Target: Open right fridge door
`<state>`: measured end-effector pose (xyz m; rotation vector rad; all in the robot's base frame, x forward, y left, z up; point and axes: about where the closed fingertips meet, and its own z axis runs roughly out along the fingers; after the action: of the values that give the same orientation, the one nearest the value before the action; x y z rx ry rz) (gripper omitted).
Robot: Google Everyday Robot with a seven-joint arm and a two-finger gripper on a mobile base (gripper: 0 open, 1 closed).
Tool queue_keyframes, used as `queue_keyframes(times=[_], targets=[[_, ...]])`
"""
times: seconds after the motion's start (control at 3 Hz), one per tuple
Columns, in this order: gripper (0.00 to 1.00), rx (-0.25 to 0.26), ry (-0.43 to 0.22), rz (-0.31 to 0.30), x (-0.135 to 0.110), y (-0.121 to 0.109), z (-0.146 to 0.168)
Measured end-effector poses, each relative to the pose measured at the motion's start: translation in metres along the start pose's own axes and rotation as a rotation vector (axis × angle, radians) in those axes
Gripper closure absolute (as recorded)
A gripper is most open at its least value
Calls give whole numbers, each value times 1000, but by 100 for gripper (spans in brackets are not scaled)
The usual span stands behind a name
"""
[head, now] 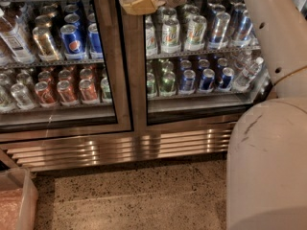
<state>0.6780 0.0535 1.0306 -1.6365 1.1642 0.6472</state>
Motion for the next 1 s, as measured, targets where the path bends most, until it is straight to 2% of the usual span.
queue_keyframes(times=[0.33, 1.0], targets=[[100, 0, 0, 0, -1, 1, 0], [100, 40, 100, 34, -19, 25, -15]])
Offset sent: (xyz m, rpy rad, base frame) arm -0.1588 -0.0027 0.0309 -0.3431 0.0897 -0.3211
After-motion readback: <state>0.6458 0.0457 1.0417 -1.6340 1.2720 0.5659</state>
